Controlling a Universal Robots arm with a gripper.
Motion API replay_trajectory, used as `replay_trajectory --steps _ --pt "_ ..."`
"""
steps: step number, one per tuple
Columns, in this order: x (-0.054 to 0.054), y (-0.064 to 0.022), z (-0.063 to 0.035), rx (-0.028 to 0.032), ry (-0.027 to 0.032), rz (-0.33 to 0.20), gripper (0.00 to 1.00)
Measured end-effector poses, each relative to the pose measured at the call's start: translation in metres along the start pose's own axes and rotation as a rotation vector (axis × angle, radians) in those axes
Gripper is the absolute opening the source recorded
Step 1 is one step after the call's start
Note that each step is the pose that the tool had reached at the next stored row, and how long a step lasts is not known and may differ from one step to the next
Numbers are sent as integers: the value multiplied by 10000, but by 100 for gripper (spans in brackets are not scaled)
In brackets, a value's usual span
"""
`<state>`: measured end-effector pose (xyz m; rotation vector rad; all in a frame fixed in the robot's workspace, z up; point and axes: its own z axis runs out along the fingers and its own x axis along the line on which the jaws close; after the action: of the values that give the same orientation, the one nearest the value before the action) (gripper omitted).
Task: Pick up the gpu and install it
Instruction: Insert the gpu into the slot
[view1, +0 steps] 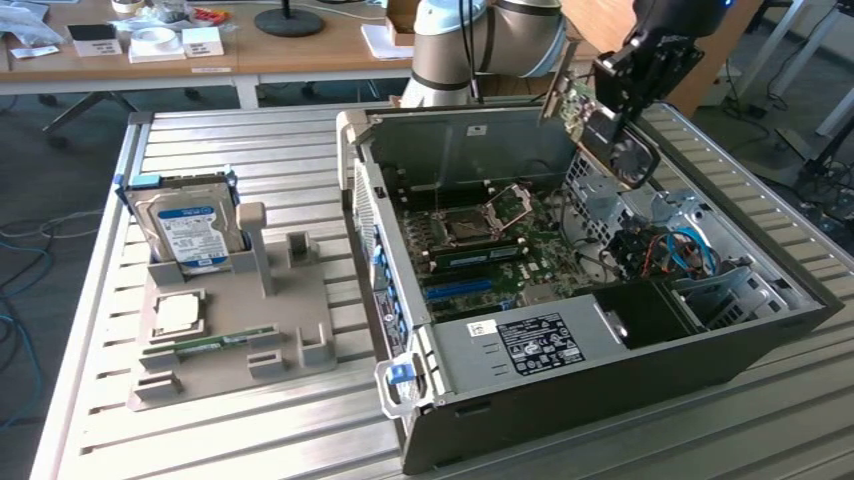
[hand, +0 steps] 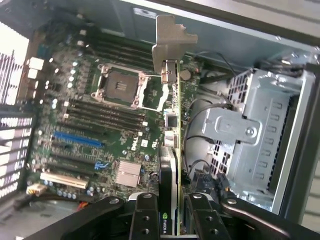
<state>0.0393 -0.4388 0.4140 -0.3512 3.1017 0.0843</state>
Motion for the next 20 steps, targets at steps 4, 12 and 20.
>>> replay_trajectory --steps 4,12,20 --pt "0 0 1 -1 40 -713 27" --pt "0 0 1 -5 123 -2176 27" --pt "0 0 2 -8 206 -3625 27"
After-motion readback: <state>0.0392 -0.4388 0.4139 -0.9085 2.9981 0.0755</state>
